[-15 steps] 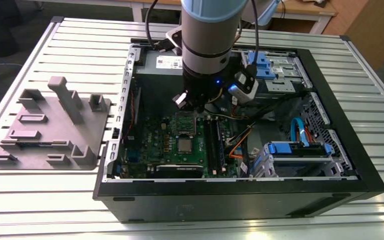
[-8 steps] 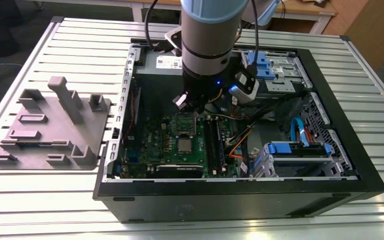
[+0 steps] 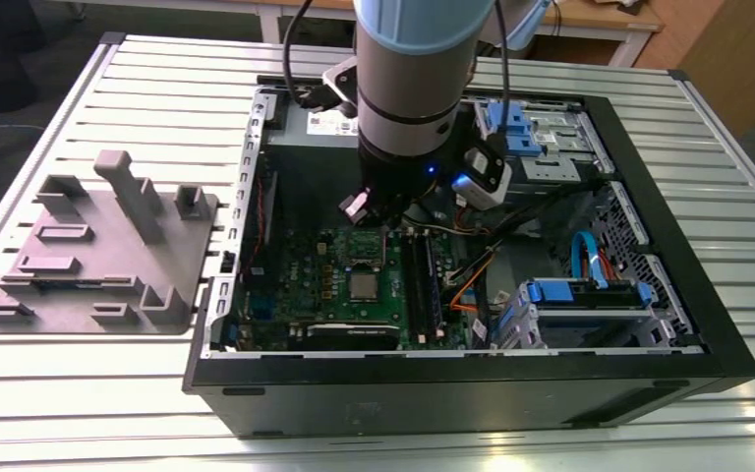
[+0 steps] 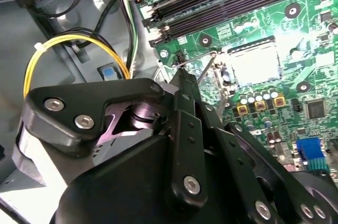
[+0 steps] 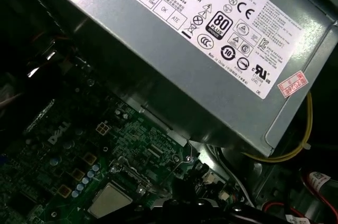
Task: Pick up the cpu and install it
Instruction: 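Close the cpu cover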
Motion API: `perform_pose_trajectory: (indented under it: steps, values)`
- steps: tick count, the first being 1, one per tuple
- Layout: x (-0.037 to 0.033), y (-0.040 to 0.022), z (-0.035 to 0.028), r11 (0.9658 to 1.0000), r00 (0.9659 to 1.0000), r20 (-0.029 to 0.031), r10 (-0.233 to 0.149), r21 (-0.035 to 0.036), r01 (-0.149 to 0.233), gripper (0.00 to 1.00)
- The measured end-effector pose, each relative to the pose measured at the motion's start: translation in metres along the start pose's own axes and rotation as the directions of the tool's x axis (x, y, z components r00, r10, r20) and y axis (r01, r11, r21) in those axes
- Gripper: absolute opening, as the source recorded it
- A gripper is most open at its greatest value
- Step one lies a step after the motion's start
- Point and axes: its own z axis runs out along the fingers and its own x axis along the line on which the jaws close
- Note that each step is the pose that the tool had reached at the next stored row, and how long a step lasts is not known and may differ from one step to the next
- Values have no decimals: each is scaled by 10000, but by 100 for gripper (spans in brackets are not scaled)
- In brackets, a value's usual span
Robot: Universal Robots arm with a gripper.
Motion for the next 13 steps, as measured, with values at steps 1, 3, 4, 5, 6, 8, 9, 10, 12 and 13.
perform_pose_trajectory:
  steps: [1, 3, 4, 5, 6, 8, 9, 10, 12, 13]
  values:
    - [7, -9, -3, 10000, 10000, -2, -9, -1, 9, 11]
    - [20, -27, -8, 10000, 10000, -2, -22, -4, 22, 11]
    - [27, -37, -11, 10000, 10000, -2, -28, -5, 28, 11]
    - [34, -46, -14, 10000, 10000, -3, -33, -5, 33, 11]
    - [42, -57, -17, 10000, 10000, -4, -37, -5, 37, 11]
    - [59, -80, -22, 10000, 10000, -5, -43, -7, 43, 11]
    - [67, -91, -25, 10000, 10000, -5, -46, -7, 46, 11]
    - [75, -102, -28, 10000, 10000, -6, -47, -7, 47, 11]
    - [93, -126, -34, 10000, 10000, -6, -49, -8, 49, 11]
    - [103, -139, -37, 10000, 10000, -5, -49, -8, 49, 11]
